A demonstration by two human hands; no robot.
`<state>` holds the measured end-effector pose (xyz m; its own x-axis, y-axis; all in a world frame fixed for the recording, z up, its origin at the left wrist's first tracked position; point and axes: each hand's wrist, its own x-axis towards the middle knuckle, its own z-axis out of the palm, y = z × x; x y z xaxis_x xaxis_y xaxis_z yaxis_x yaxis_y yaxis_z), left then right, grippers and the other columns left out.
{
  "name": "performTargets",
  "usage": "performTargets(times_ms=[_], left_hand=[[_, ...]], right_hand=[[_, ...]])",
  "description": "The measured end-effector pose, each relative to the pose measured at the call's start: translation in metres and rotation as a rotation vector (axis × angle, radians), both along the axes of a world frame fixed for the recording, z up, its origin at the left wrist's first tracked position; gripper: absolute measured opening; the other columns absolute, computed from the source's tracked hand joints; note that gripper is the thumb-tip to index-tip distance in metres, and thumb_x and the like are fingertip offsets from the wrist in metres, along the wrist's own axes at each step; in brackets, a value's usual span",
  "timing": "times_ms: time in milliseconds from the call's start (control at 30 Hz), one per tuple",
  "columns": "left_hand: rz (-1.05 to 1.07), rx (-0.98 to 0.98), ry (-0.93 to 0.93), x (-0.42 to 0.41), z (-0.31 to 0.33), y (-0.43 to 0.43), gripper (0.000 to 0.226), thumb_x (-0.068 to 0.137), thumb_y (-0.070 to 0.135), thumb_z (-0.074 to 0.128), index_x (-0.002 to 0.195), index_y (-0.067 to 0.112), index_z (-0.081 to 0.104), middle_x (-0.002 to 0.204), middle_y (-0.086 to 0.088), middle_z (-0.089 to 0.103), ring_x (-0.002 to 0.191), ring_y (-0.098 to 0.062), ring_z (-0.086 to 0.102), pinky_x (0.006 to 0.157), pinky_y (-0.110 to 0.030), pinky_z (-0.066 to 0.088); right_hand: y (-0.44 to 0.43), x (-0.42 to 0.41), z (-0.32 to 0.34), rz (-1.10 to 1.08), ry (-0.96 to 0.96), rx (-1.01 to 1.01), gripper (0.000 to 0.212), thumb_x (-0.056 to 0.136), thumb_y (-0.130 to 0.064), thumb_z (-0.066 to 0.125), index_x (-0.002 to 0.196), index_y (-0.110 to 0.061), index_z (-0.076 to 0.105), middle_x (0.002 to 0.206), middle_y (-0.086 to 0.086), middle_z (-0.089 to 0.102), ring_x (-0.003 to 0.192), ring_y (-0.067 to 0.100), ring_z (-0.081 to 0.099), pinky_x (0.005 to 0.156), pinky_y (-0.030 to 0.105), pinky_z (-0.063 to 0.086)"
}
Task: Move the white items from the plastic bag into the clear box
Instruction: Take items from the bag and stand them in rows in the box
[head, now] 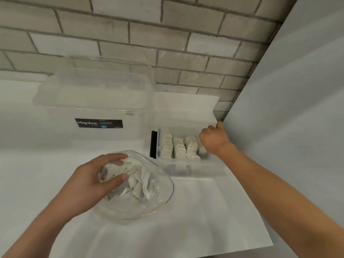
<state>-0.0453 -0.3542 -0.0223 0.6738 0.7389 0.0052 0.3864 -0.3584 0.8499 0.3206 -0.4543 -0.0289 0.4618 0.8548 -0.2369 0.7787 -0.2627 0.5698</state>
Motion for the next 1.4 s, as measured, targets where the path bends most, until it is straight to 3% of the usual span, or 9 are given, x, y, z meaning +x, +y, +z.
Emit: performTargets(times_ms=[167,267,333,433,633,767,1000,1233,1400], left_hand=[[0.036,-0.002,0.014,0.001,0.001,-0.003,0.036,0.077,0.037,0.079,0.11,0.046,0.066,0.105,0.025,0.067,0.073,-0.011,0.051,0.065,-0.009,0.042],[0.038,0.001,0.018,0.003,0.0,-0.001,0.037,0.078,0.035,0.079,0.11,0.047,0.066,0.105,0.025,0.068,0.073,-0.011,0.051,0.065,-0.01,0.042],[0.023,0.018,0.02,0.003,-0.001,0.002,0.039,0.08,0.029,0.079,0.112,0.047,0.065,0.107,0.023,0.067,0.072,-0.013,0.05,0.066,-0.012,0.043],[-0.019,0.04,0.027,0.002,-0.003,0.008,0.045,0.083,0.017,0.076,0.115,0.046,0.064,0.109,0.022,0.066,0.073,-0.015,0.049,0.067,-0.018,0.046],[-0.094,0.121,0.05,-0.005,-0.006,0.02,0.057,0.086,0.002,0.069,0.124,0.044,0.061,0.112,0.022,0.064,0.072,-0.015,0.05,0.066,-0.011,0.042],[-0.116,0.14,0.028,-0.008,-0.007,0.022,0.061,0.085,-0.005,0.061,0.127,0.04,0.06,0.112,0.02,0.064,0.067,-0.015,0.049,0.067,-0.01,0.042],[-0.175,0.164,-0.006,-0.012,-0.015,0.024,0.064,0.084,-0.006,0.059,0.134,0.034,0.056,0.115,0.013,0.062,0.066,-0.013,0.048,0.07,-0.011,0.04],[-0.186,0.151,-0.024,-0.023,-0.021,0.029,0.062,0.083,-0.004,0.059,0.134,0.031,0.056,0.114,0.012,0.062,0.065,-0.008,0.047,0.072,-0.009,0.039],[-0.19,0.115,-0.038,-0.027,-0.022,0.028,0.063,0.083,-0.006,0.056,0.134,0.032,0.057,0.114,0.006,0.063,0.075,0.007,0.05,0.075,-0.01,0.039]], right_hand=[[0.002,-0.001,-0.002,0.003,0.042,0.03,0.027,0.081,0.004,0.059,0.086,-0.02,0.048,0.087,0.0,0.044,0.101,0.025,0.057,0.105,0.046,0.03],[-0.004,-0.002,0.002,0.025,0.051,0.134,0.05,0.05,0.001,0.085,0.063,-0.018,0.039,0.067,0.0,0.037,0.068,0.025,0.058,0.084,0.048,0.045],[-0.011,-0.007,0.017,-0.073,0.137,0.242,0.032,0.062,-0.014,0.088,0.063,-0.019,0.056,0.072,-0.001,0.049,0.075,0.025,0.059,0.082,0.042,0.039],[-0.033,-0.013,0.034,-0.122,0.289,0.646,0.012,0.085,-0.031,0.076,0.096,-0.027,0.077,0.095,-0.002,0.065,0.095,0.025,0.06,0.084,0.041,0.035],[-0.073,-0.13,0.074,-0.081,0.792,1.185,0.013,0.086,-0.027,0.079,0.098,-0.031,0.078,0.081,-0.014,0.063,0.075,0.007,0.057,0.068,0.014,0.04],[-0.05,-0.208,0.068,0.041,1.144,1.015,0.01,0.088,-0.021,0.078,0.093,-0.029,0.08,0.081,-0.014,0.069,0.076,0.012,0.065,0.069,0.018,0.05],[0.023,-0.234,-0.017,-0.081,0.817,0.395,0.019,0.091,-0.012,0.055,0.078,-0.023,0.064,0.079,0.004,0.057,0.079,0.03,0.054,0.054,0.029,0.033],[0.059,-0.245,-0.047,-0.114,0.74,0.392,0.008,0.086,-0.018,0.062,0.079,-0.018,0.065,0.074,0.002,0.064,0.069,0.027,0.063,0.065,0.034,0.052],[0.074,-0.257,-0.048,-0.213,0.734,0.374,0.011,0.085,-0.025,0.062,0.075,-0.02,0.061,0.067,-0.005,0.053,0.066,0.02,0.057,0.059,0.028,0.042]])
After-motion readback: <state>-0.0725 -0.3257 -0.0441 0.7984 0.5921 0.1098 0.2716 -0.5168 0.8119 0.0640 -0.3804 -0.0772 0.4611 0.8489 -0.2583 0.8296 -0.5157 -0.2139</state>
